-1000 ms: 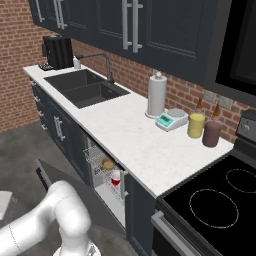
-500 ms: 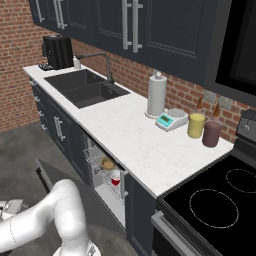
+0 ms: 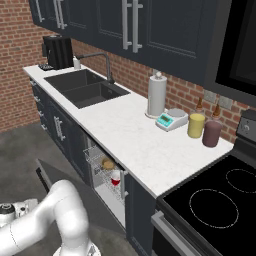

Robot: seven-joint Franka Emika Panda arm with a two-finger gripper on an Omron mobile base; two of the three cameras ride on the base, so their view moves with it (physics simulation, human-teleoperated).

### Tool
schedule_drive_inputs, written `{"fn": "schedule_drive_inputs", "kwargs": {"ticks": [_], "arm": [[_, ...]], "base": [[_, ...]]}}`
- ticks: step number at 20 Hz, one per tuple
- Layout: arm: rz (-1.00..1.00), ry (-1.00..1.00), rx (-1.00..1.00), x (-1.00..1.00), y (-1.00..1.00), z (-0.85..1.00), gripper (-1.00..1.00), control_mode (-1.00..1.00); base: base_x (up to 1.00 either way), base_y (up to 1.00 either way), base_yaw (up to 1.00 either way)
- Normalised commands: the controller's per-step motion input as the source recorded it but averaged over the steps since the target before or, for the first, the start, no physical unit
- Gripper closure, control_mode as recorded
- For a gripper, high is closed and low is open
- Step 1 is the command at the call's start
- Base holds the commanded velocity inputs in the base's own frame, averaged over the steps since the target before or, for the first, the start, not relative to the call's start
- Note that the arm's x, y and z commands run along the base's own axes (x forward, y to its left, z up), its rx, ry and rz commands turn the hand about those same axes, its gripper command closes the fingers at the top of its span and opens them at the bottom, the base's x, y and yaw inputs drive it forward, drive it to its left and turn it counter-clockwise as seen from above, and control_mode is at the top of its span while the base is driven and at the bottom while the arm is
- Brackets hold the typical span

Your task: Pick up the cup and bowl from the counter, place them in the dishwasher, and close the dishwasher door.

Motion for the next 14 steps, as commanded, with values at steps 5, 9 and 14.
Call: {"fn": "schedule_drive_inputs", "kwargs": {"ticks": [5, 9, 14], "arm": [[0.00, -0.07, -0.01, 0.59, -0.20, -0.43, -1.00, -1.00], [-0.04, -0.07, -0.15, 0.58, -0.38, -0.53, -1.00, -1.00], [-0.22, -0.17, -0.21, 0.73, -0.81, -0.35, -1.00, -1.00]], "base": [[0.00, 0.00, 0.00], [0.00, 0.00, 0.00], [0.00, 0.00, 0.00]]}}
